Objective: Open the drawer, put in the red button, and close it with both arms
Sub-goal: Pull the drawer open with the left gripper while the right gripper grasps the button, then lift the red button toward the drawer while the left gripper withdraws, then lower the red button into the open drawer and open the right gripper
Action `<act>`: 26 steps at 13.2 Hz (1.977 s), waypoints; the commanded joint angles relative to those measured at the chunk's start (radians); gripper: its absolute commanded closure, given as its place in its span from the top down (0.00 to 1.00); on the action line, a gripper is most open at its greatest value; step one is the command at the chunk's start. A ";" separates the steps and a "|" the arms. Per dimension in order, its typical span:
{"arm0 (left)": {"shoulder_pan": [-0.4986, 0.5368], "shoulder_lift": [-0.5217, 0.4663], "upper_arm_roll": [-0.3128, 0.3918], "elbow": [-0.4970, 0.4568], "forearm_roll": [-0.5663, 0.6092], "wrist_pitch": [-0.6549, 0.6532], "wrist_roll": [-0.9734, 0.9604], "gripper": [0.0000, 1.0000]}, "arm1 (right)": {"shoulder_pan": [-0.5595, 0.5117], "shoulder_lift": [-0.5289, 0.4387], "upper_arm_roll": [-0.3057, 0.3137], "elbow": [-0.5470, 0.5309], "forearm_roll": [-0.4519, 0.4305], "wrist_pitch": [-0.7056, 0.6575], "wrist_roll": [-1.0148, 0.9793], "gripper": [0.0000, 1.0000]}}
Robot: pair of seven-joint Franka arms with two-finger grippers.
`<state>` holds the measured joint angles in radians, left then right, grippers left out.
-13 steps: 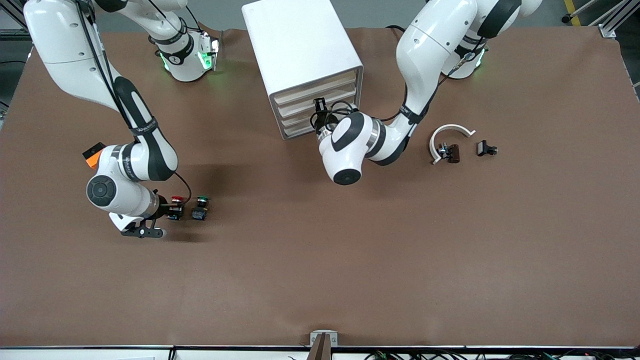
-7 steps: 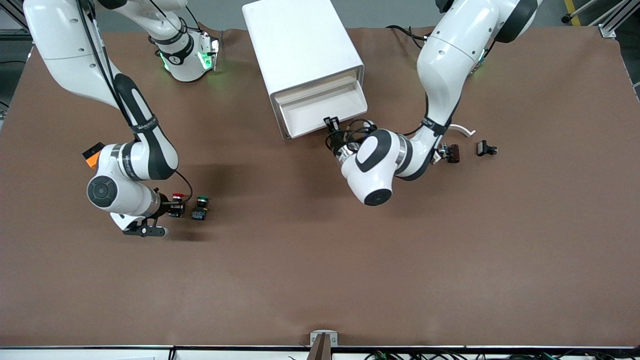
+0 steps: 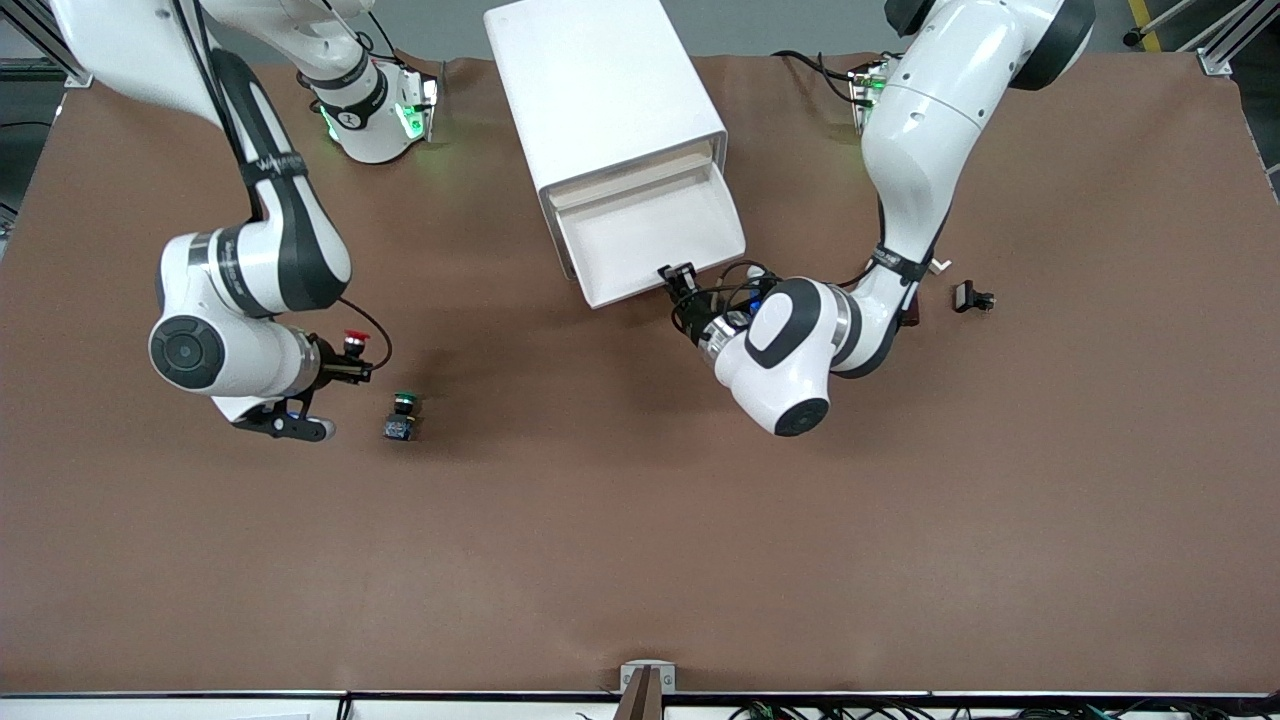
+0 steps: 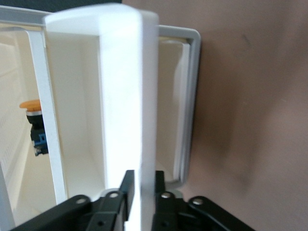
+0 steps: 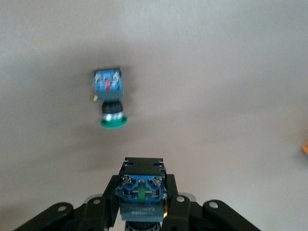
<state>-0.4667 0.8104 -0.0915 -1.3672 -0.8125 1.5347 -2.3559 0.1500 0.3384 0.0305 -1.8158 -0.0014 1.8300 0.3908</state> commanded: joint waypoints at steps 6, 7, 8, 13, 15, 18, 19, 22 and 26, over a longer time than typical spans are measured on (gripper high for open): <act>0.028 -0.007 0.087 0.123 0.006 -0.001 0.081 1.00 | 0.265 -0.078 -0.001 0.133 0.050 -0.279 0.477 0.33; 0.030 -0.008 0.113 0.131 0.006 -0.001 0.130 1.00 | 0.305 -0.081 -0.001 0.141 0.078 -0.279 0.561 0.33; 0.033 -0.019 0.157 0.131 0.004 -0.002 0.214 1.00 | 0.351 -0.078 -0.001 0.159 0.107 -0.278 0.662 0.33; 0.033 -0.051 0.329 0.131 0.013 -0.019 0.505 1.00 | 0.535 -0.036 -0.003 0.228 0.222 -0.168 1.087 0.33; 0.033 -0.075 0.366 0.129 0.079 -0.028 0.591 1.00 | 0.612 0.008 -0.003 0.228 0.222 -0.054 1.265 0.33; 0.028 -0.115 0.365 0.131 0.258 -0.028 0.661 1.00 | 0.668 0.069 -0.004 0.228 0.222 0.061 1.417 0.33; 0.027 -0.134 0.365 0.129 0.307 -0.028 0.685 1.00 | 0.681 0.082 -0.004 0.227 0.222 0.087 1.442 0.33; 0.028 -0.175 0.365 0.129 0.424 -0.027 0.765 1.00 | 0.707 0.099 -0.004 0.225 0.221 0.112 1.496 0.33; 0.030 -0.214 0.361 0.125 0.547 -0.028 0.906 1.00 | 0.712 0.099 -0.004 0.222 0.219 0.106 1.498 0.35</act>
<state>-0.4308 0.6246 0.2673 -1.2283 -0.3270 1.5162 -1.5236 0.8491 0.4335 0.0387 -1.6121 0.2004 1.9497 1.8735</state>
